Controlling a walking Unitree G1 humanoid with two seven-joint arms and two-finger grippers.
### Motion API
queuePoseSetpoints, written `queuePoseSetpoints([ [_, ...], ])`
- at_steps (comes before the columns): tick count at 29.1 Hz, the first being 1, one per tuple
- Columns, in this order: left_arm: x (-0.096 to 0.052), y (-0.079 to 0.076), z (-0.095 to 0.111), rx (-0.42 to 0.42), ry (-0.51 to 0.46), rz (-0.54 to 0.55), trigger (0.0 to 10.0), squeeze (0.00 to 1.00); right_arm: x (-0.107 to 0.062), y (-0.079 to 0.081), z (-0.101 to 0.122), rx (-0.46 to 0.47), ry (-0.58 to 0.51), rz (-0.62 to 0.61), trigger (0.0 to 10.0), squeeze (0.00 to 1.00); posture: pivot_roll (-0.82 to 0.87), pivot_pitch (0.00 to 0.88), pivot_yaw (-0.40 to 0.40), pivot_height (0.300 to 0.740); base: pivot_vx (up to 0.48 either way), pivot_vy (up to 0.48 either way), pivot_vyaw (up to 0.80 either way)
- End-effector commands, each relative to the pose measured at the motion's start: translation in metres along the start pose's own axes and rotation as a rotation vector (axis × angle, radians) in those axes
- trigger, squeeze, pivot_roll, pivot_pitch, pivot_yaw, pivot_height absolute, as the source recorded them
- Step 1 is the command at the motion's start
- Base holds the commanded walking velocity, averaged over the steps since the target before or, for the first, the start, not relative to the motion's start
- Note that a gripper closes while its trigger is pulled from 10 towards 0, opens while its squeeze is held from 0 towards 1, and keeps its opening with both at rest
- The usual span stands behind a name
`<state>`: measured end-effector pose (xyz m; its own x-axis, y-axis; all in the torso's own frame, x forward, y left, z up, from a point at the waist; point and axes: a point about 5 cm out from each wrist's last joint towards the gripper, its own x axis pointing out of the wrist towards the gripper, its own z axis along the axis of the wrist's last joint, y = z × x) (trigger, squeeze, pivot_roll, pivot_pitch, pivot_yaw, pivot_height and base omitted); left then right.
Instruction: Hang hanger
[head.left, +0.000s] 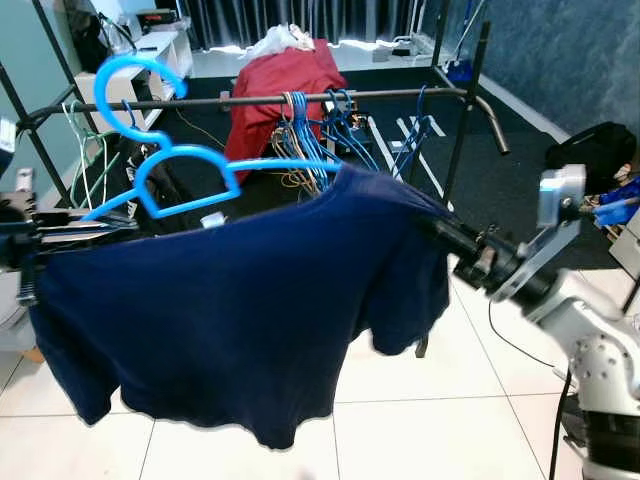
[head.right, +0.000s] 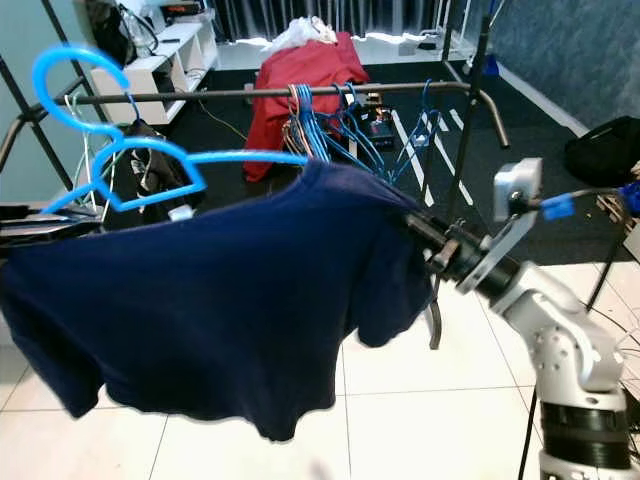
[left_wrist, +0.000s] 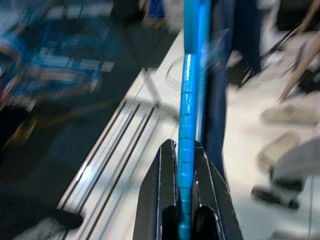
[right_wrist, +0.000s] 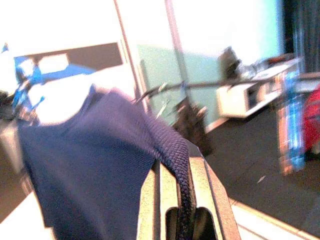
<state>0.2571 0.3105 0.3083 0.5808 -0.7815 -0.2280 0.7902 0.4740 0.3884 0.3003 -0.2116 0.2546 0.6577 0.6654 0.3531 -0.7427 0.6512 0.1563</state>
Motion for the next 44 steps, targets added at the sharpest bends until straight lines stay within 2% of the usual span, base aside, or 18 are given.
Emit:
queuePoseSetpoints([
  [1, -0.010, 0.003, -0.007, 0.000, 0.087, 0.033, 10.0, 0.00, -0.008, -0.012, 0.015, -0.008, -0.101, -0.089, 0.0, 0.00, -0.04, 0.000, 0.033, 0.735, 0.000, 0.000, 0.00],
  [3, -0.011, 0.000, -0.016, -0.009, 0.136, 0.030, 10.0, 0.00, -0.011, -0.022, 0.028, 0.017, -0.193, -0.168, 0.0, 0.00, -0.04, 0.002, 0.031, 0.735, 0.000, 0.000, 0.00],
  [7, -0.006, -0.004, -0.020, -0.007, 0.139, 0.007, 10.0, 0.00, -0.011, -0.025, 0.025, 0.013, -0.177, -0.195, 0.0, 0.00, -0.04, 0.002, 0.026, 0.735, 0.000, 0.000, 0.00],
  [12, 0.007, -0.004, -0.013, 0.008, 0.026, 0.042, 10.0, 0.00, -0.002, -0.014, 0.002, -0.002, -0.062, -0.148, 0.0, 0.00, -0.04, 0.001, 0.027, 0.735, 0.000, 0.000, 0.00],
  [15, 0.025, -0.004, 0.000, 0.002, -0.152, 0.080, 10.0, 0.00, 0.009, -0.001, -0.022, 0.005, 0.028, -0.096, 0.0, 0.00, -0.04, 0.000, 0.030, 0.735, 0.000, 0.000, 0.00],
  [18, 0.025, -0.004, 0.000, 0.002, -0.152, 0.080, 10.0, 0.00, 0.009, -0.001, -0.022, 0.005, 0.028, -0.096, 0.0, 0.00, -0.04, 0.000, 0.030, 0.735, 0.000, 0.000, 0.00],
  [20, 0.049, -0.011, 0.022, -0.046, -0.416, 0.082, 10.0, 0.00, 0.022, 0.016, -0.046, 0.027, 0.094, -0.048, 0.0, 0.00, -0.04, 0.000, 0.031, 0.735, 0.000, 0.000, 0.00],
  [26, 0.074, -0.016, 0.042, -0.164, -0.719, 0.135, 10.0, 0.00, 0.036, 0.033, -0.063, 0.067, 0.118, -0.004, 0.0, 0.00, -0.04, 0.000, 0.032, 0.735, 0.000, 0.000, 0.00],
  [30, 0.082, -0.015, 0.047, -0.225, -0.817, 0.188, 10.0, 0.00, 0.039, 0.037, -0.066, 0.078, 0.118, 0.005, 0.0, 0.00, -0.04, 0.000, 0.030, 0.735, 0.000, 0.000, 0.00],
  [32, 0.119, -0.018, 0.056, -0.470, -1.041, 0.292, 10.0, 0.00, 0.046, 0.043, -0.073, 0.100, 0.117, 0.017, 0.0, 0.00, -0.03, 0.000, 0.030, 0.735, 0.000, 0.000, 0.00],
  [35, 0.139, -0.025, 0.058, -0.552, -1.069, 0.314, 10.0, 0.00, 0.049, 0.046, -0.076, 0.100, 0.120, 0.021, 0.0, 0.00, -0.04, 0.000, 0.033, 0.735, 0.000, 0.000, 0.00],
  [37, 0.162, -0.024, 0.050, -0.796, -1.129, 0.454, 10.0, 0.00, 0.052, 0.050, -0.080, 0.087, 0.130, 0.025, 0.0, 0.00, -0.05, 0.000, 0.032, 0.735, 0.000, 0.000, 0.00],
  [38, 0.162, -0.024, 0.050, -0.796, -1.129, 0.454, 10.0, 0.00, 0.052, 0.050, -0.080, 0.087, 0.130, 0.025, 0.0, 0.00, -0.05, 0.000, 0.032, 0.735, 0.000, 0.000, 0.00],
  [39, 0.174, -0.021, 0.038, -0.958, -1.113, 0.560, 10.0, 0.00, 0.054, 0.051, -0.080, 0.089, 0.122, 0.020, 0.0, 0.00, -0.03, 0.000, 0.032, 0.735, 0.000, 0.000, 0.00],
  [40, 0.174, -0.021, 0.038, -0.958, -1.113, 0.560, 10.0, 0.00, 0.054, 0.051, -0.080, 0.089, 0.122, 0.020, 0.0, 0.00, -0.03, 0.000, 0.032, 0.735, 0.000, 0.000, 0.00],
  [41, 0.189, -0.025, 0.026, -1.120, -1.081, 0.620, 10.0, 0.00, 0.057, 0.050, -0.080, 0.093, 0.106, 0.005, 0.0, 0.00, -0.04, 0.000, 0.035, 0.735, 0.000, 0.000, 0.00],
  [42, 0.189, -0.025, 0.026, -1.120, -1.081, 0.620, 10.0, 0.00, 0.057, 0.050, -0.080, 0.093, 0.106, 0.005, 0.0, 0.00, -0.04, 0.000, 0.035, 0.735, 0.000, 0.000, 0.00],
  [44, 0.208, -0.036, 0.013, -1.320, -1.031, 0.667, 10.0, 0.00, 0.062, 0.049, -0.076, 0.109, 0.061, -0.031, 0.0, 0.00, -0.04, 0.001, 0.042, 0.735, 0.000, 0.000, 0.00],
])
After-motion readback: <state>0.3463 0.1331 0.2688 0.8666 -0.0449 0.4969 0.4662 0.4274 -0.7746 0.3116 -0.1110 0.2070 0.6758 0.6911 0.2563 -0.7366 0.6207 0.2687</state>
